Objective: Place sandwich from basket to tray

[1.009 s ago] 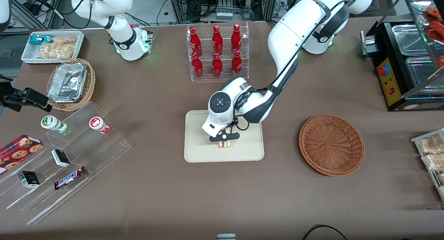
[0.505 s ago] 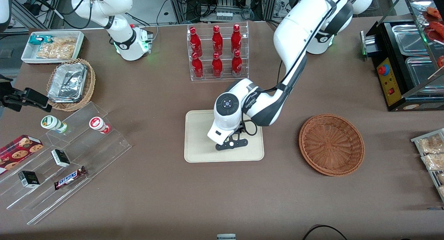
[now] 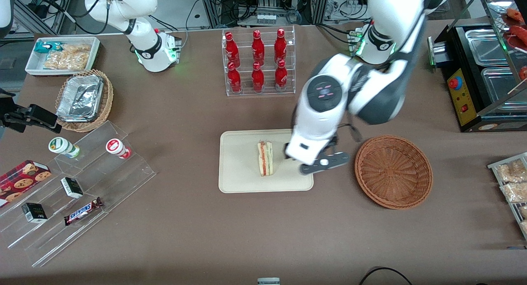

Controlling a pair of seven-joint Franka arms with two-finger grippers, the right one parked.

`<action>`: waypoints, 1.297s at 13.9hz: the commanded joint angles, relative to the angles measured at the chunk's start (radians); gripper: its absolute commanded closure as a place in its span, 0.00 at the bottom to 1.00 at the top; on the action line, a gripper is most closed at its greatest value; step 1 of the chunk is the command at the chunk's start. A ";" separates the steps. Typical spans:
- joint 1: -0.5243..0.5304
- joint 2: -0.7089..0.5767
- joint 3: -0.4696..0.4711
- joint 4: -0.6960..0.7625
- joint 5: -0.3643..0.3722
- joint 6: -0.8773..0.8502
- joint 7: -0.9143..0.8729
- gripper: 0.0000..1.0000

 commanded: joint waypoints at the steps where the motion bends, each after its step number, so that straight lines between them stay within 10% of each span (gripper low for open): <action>1: 0.116 -0.174 -0.009 -0.176 -0.024 -0.084 0.141 0.00; 8: 0.374 -0.323 -0.006 -0.178 -0.047 -0.396 0.473 0.00; 18: 0.390 -0.528 0.014 -0.370 -0.050 -0.360 0.565 0.00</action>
